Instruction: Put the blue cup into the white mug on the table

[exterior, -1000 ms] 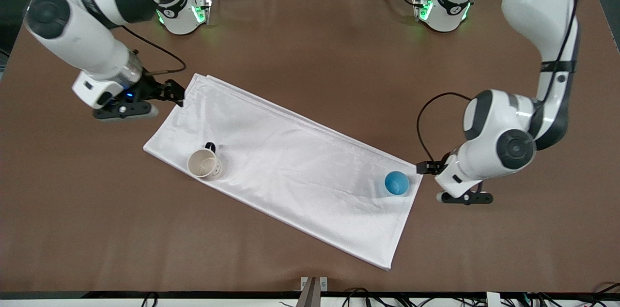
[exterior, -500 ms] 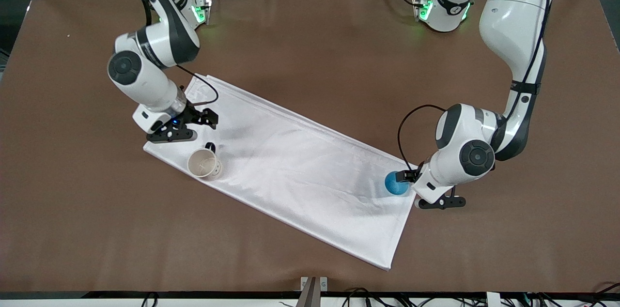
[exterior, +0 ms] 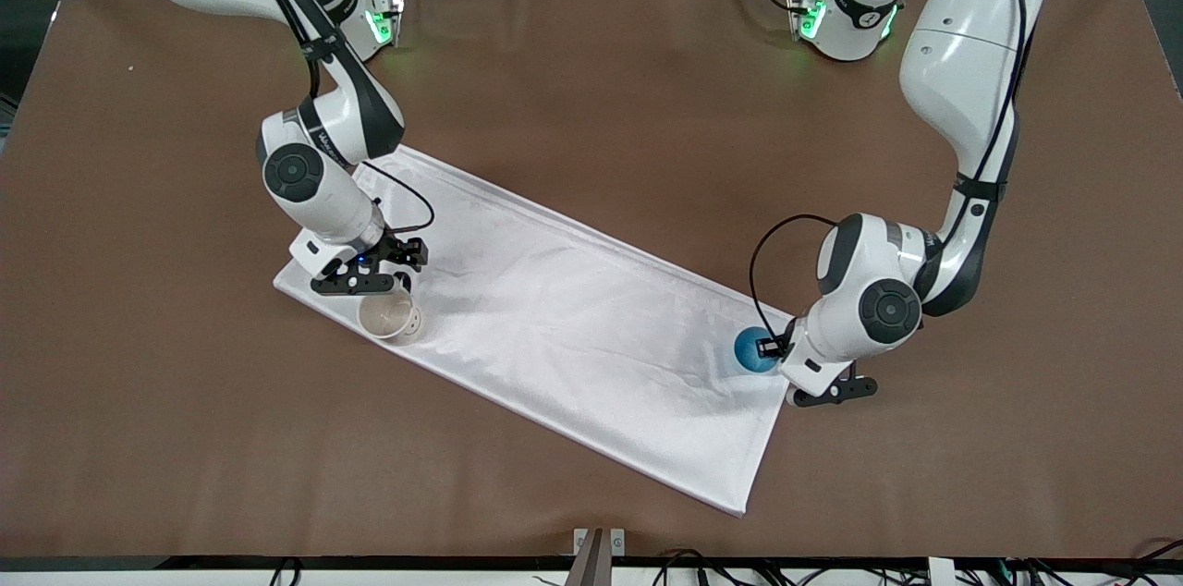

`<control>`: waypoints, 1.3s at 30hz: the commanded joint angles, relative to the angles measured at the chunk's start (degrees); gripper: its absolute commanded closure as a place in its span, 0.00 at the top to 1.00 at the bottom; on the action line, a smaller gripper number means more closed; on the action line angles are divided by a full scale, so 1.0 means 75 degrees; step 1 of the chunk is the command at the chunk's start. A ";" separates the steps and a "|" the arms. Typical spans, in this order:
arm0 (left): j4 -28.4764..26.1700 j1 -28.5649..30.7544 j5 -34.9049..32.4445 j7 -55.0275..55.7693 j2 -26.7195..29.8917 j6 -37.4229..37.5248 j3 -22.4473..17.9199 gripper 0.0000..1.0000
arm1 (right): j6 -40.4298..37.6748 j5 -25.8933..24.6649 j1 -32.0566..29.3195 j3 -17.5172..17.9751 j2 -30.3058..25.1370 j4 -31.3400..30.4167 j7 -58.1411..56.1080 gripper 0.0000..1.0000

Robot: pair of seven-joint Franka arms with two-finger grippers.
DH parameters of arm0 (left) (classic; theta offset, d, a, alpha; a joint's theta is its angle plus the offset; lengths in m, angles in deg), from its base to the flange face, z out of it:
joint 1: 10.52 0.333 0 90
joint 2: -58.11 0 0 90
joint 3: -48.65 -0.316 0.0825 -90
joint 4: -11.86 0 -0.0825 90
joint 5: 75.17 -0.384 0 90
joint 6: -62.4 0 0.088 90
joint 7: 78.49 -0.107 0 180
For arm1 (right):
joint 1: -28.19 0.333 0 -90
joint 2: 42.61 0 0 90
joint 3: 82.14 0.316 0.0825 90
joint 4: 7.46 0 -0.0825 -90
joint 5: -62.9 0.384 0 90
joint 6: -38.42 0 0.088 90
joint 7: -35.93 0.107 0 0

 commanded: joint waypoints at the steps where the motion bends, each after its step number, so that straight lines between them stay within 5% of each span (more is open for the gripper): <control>1: 0.0185 -0.0088 0.0066 0.0177 -0.0036 0.0017 -0.0050 0.00 | -0.0049 -0.0175 0.0050 -0.0047 0.0286 0.0408 0.0234 0.57; 8: 0.0185 -0.0041 0.0019 0.0154 0.0268 0.0064 -0.0073 0.00 | -0.0037 -0.0198 0.0155 -0.0234 0.0451 0.0572 0.0246 0.47; 18: 0.0033 0.0275 -0.0613 -0.0874 0.1193 0.1199 -0.0108 0.00 | -0.0107 -0.0351 0.0272 -0.0375 0.0474 0.0771 0.0234 0.06; 24: -0.0271 0.0814 -0.0649 -0.2400 0.1803 0.2068 -0.0085 0.00 | -0.0622 -0.0304 0.0565 -0.0363 0.0252 0.1157 0.0479 0.02; 39: -0.2334 0.1084 -0.0673 -0.2611 0.3210 0.1400 -0.0038 0.00 | -0.1338 -0.0245 0.2392 0.0117 0.0485 0.2587 0.3443 0.01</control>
